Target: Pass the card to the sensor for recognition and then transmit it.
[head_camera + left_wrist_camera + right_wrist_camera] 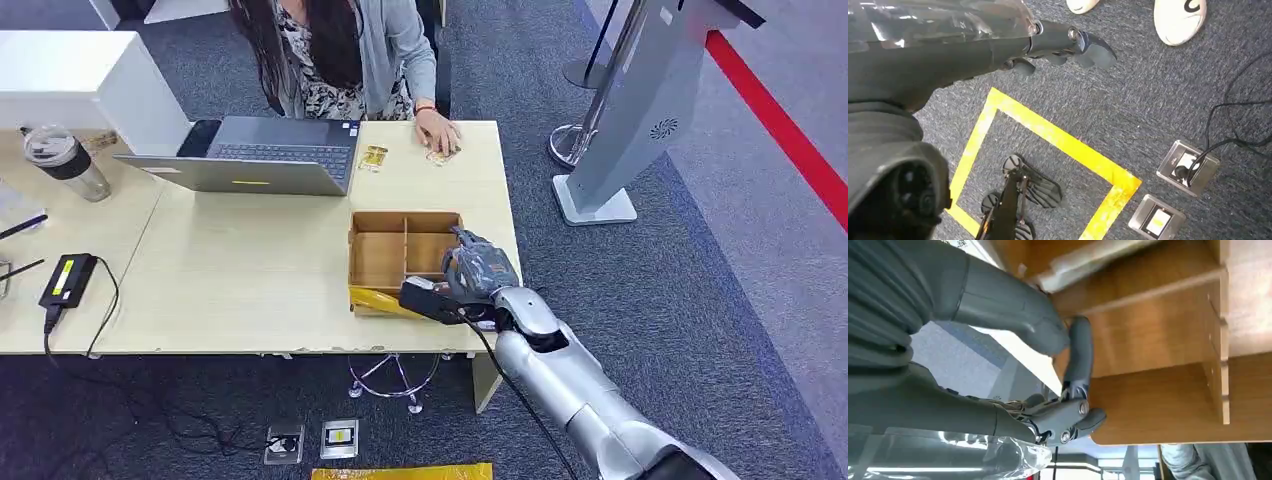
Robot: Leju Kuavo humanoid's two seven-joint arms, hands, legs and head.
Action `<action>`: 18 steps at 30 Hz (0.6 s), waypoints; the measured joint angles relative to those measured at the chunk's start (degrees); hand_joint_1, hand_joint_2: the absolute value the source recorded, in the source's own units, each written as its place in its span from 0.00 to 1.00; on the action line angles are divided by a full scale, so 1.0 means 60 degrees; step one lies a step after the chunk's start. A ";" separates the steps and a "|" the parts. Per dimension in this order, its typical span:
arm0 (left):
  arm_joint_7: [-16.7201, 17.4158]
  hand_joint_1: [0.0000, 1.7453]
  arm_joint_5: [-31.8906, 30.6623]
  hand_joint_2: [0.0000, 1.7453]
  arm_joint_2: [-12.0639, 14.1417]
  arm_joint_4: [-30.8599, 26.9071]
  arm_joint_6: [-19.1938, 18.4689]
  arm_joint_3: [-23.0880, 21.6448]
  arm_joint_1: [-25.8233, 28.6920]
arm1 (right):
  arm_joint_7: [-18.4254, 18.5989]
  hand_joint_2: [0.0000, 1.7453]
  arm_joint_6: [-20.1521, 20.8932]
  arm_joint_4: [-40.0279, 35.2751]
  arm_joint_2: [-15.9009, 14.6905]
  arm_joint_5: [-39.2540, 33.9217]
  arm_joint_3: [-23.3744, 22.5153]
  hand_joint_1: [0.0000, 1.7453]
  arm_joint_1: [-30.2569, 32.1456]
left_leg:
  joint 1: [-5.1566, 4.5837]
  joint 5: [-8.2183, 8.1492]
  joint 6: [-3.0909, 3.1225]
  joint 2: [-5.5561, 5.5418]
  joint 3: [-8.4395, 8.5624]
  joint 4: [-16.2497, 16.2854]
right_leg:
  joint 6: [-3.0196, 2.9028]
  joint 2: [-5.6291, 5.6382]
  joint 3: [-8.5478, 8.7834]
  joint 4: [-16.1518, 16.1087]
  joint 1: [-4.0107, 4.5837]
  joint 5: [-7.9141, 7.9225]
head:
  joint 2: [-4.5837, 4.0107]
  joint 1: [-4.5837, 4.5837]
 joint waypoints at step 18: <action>0.0091 0.00 0.0040 0.00 0.0000 0.0000 0.0135 0.0000 0.0000 | -0.0233 1.00 -0.0295 0.0047 0.0003 -0.0149 0.0007 0.00 0.0012 | 0.0000 0.0000 0.0000 0.0004 0.0002 0.0000 | -0.0001 0.0004 0.0001 0.0000 0.0001 -0.0001 | 0.0000 0.0004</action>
